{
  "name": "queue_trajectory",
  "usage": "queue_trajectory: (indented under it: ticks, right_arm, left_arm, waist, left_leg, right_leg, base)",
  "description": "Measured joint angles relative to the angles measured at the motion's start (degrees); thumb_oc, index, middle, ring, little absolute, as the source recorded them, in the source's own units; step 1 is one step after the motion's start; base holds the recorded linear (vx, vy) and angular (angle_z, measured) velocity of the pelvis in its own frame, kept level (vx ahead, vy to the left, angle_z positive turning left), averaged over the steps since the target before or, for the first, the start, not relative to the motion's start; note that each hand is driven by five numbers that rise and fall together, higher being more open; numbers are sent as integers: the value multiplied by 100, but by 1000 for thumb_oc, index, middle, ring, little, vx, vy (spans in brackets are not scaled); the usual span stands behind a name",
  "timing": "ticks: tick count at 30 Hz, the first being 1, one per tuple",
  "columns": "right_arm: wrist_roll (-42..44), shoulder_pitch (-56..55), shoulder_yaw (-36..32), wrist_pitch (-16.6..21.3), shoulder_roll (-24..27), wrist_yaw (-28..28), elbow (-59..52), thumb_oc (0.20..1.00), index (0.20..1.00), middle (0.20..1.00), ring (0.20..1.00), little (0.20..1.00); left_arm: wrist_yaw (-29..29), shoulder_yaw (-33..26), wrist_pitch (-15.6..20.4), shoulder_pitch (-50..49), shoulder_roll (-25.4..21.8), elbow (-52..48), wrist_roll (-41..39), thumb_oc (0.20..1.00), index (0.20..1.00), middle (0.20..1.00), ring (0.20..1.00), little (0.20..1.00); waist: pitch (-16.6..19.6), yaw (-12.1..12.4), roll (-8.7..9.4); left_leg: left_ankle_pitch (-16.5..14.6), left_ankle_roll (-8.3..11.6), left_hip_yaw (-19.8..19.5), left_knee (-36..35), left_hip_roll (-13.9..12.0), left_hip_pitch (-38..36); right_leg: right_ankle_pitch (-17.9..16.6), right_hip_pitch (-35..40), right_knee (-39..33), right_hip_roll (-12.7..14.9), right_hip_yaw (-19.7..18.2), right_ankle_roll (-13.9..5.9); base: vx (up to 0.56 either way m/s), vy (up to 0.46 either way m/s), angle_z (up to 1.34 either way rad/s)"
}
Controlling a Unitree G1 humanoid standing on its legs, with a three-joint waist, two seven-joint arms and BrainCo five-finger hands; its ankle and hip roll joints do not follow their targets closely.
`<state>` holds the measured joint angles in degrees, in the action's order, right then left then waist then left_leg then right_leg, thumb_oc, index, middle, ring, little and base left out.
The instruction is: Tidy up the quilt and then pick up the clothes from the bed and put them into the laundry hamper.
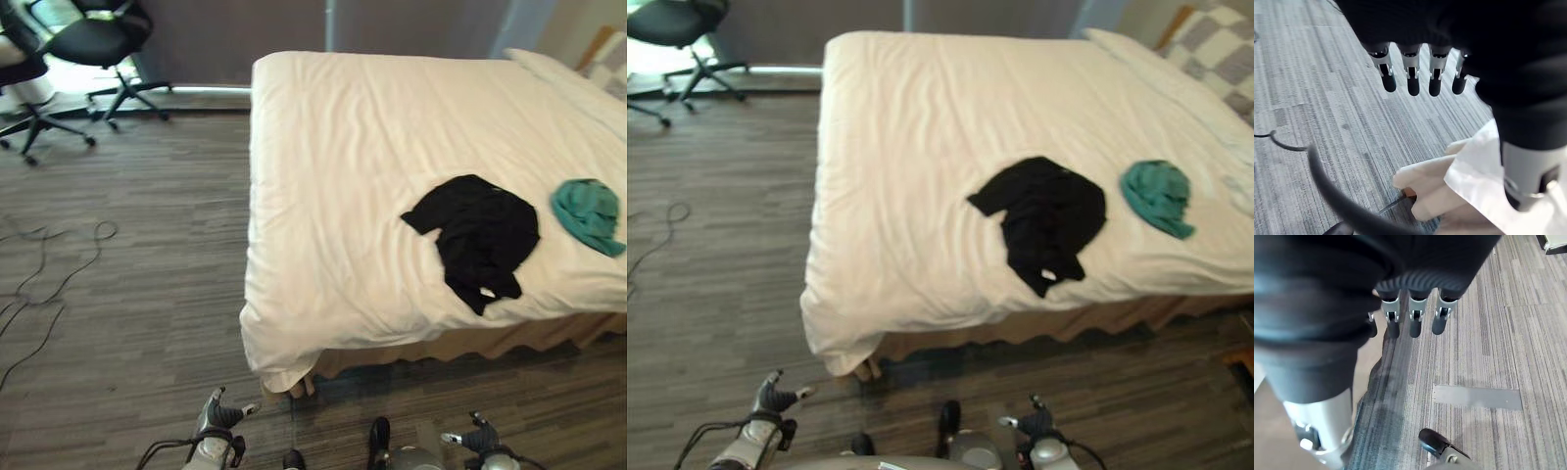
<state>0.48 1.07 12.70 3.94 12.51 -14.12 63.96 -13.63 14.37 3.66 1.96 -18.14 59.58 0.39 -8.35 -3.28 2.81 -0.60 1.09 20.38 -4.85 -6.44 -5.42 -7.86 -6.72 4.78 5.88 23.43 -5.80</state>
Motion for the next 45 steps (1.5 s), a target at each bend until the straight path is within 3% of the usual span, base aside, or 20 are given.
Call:
queue_trajectory:
  ticks: [3,5,6,7,9,10,12,16,17,18,20,22,24,26,29,31,32,41,44,45]
  right_arm:
    - [-37,20,151,0,-14,34,-7,1000,1000,1000,1000,1000]
    - [-35,-59,117,1,2,46,11,1000,1000,1000,1000,1000]
    - [-36,-77,128,-17,-41,56,87,1000,1000,1000,1000,1000]
    - [-40,-222,251,-42,-186,62,292,1000,1000,1000,1000,1000]
    - [-43,-293,457,-42,52,45,320,1000,1000,1000,1000,1000]
    - [-43,-195,516,-55,195,36,395,1000,1000,1000,1000,1000]
    - [-46,2,703,-101,392,42,419,1000,1000,1000,1000,1000]
    - [-233,24,781,-160,475,68,434,1000,1000,1000,1000,1000]
    - [-284,60,817,-123,664,64,354,1000,1000,1000,1000,1000]
    - [-290,-4,890,-107,637,46,218,1000,1000,1000,1000,1000]
    - [-292,-5,826,-109,540,49,162,1000,1000,1000,1000,1000]
    - [-279,4,754,-188,459,48,146,1000,1000,1000,1000,1000]
    - [-278,-90,711,-202,412,57,253,1000,1000,1000,1000,1000]
    - [-271,-203,531,-163,396,51,457,1000,1000,1000,1000,1000]
    - [-221,-307,177,-142,343,50,663,1000,1000,1000,1000,1000]
    - [-158,-363,119,-122,235,44,698,1000,1000,1000,1000,1000]
    - [220,-507,62,-46,-2,53,689,1000,1000,1000,1000,1000]
    - [1083,-185,-73,-161,-103,474,859,1000,1000,1000,1000,1000]
    - [1075,22,-58,-111,-107,570,743,1000,1000,1000,1000,1000]
    - [1072,186,-58,-113,-85,563,839,1000,1000,1000,1000,1000]
  left_arm:
    - [148,285,4,-247,27,64,163,1000,1000,1000,1000,1000]
    - [267,338,-26,-362,180,276,337,1000,1000,1000,1000,1000]
    - [283,352,-16,-472,177,438,367,1000,1000,1000,1000,1000]
    - [349,452,-48,-664,-25,595,469,1000,1000,1000,1000,1000]
    - [368,445,-106,-596,76,571,475,1000,1000,1000,1000,1000]
    - [374,474,-89,-549,116,496,479,1000,1000,1000,1000,1000]
    - [388,596,-62,-399,197,266,490,1000,1000,1000,1000,1000]
    - [442,759,132,22,300,69,494,1000,1000,1000,1000,1000]
    - [450,772,165,131,519,41,505,1000,1000,1000,1000,1000]
    - [470,790,128,248,424,48,507,1000,1000,1000,1000,1000]
    - [447,711,105,402,325,156,506,1000,1000,1000,1000,1000]
    - [439,704,122,687,259,197,507,1000,1000,1000,1000,1000]
    - [453,654,118,784,303,166,511,1000,1000,1000,1000,1000]
    - [455,645,124,845,335,219,507,1000,1000,1000,1000,1000]
    - [449,649,112,668,402,279,519,1000,1000,1000,1000,1000]
    - [462,664,79,471,264,371,543,1000,1000,1000,1000,1000]
    - [502,599,8,196,338,668,547,1000,1000,1000,1000,1000]
    - [445,-142,-45,-185,223,916,216,1000,1000,1000,1000,1000]
    - [453,-138,-36,-69,167,916,263,1000,1000,1000,1000,1000]
    - [449,-114,-36,76,155,903,264,1000,1000,1000,1000,1000]
  waist:
    - [18,10,33]
    - [41,-142,69]
    - [52,-107,67]
    - [198,122,465]
    - [228,92,225]
    - [239,155,161]
    - [187,220,154]
    - [67,408,184]
    - [24,426,-276]
    - [6,323,-107]
    - [-36,236,59]
    - [-352,169,128]
    - [-483,135,40]
    - [-666,36,-180]
    - [-706,130,-435]
    - [-608,182,-224]
    - [-22,166,270]
    - [-164,183,122]
    - [-360,205,207]
    - [-505,363,266]
  left_leg:
    - [-44,82,671,-21,-70,-153]
    - [-140,286,972,170,-167,-197]
    - [-224,686,1136,395,-280,-227]
    - [-399,817,877,1802,-434,72]
    - [-729,950,-285,3525,-609,760]
    - [-797,912,-603,3576,-432,848]
    - [-1131,662,-1804,2809,660,952]
    - [-767,33,-3962,1073,1594,727]
    - [-41,-19,-3782,1107,1049,1049]
    - [-298,-139,-3578,1461,1218,1120]
    - [-266,-154,-2846,1393,1212,1246]
    - [-125,-471,-2506,1044,1079,1098]
    - [-94,-572,-2388,962,979,986]
    - [-117,-606,-2443,810,902,787]
    - [73,-572,-2413,209,677,299]
    - [139,-499,-2415,23,814,143]
    - [57,-346,-2268,-15,937,237]
    - [6,-203,-2172,29,751,260]
    - [-56,-34,-1842,1284,784,861]
    - [-132,231,-1712,2888,717,1656]
  right_leg:
    - [597,-187,824,332,739,237]
    - [919,-252,1139,204,407,466]
    - [1082,-219,1245,57,309,500]
    - [1027,99,620,-183,-200,942]
    - [631,222,103,-634,-786,976]
    - [429,245,-58,-705,-1005,916]
    - [5,362,-731,-815,-1985,789]
    - [338,510,-857,-965,-2747,398]
    - [464,388,-614,-1297,-2576,556]
    - [162,408,-737,-942,-2399,192]
    - [-14,212,-872,-956,-2691,405]
    - [58,-32,-657,-821,-2264,88]
    - [162,-17,-612,-614,-1471,184]
    - [-149,167,-370,-504,-1943,134]
    - [276,319,-132,-621,-2103,226]
    - [103,663,-593,-347,-2326,166]
    - [162,817,-954,-232,-2386,429]
    - [237,781,-988,-305,-1692,528]
    - [380,811,-985,-296,-1552,638]
    - [557,852,-986,-219,-1541,763]
  base:
    - [117,-92,-102]
    - [133,-140,-77]
    - [0,-66,-148]
    - [3,41,-203]
    - [68,167,-197]
    - [121,240,-235]
    - [70,168,-246]
    - [-41,175,-228]
    - [-128,255,-235]
    - [-175,282,-209]
    - [-110,71,-144]
    - [-221,73,-122]
    - [-178,80,-60]
    - [-69,57,12]
    - [15,5,-4]
    - [43,-33,3]
    - [33,-71,2]
    - [170,-218,3]
    - [97,-182,11]
    - [140,-101,-31]
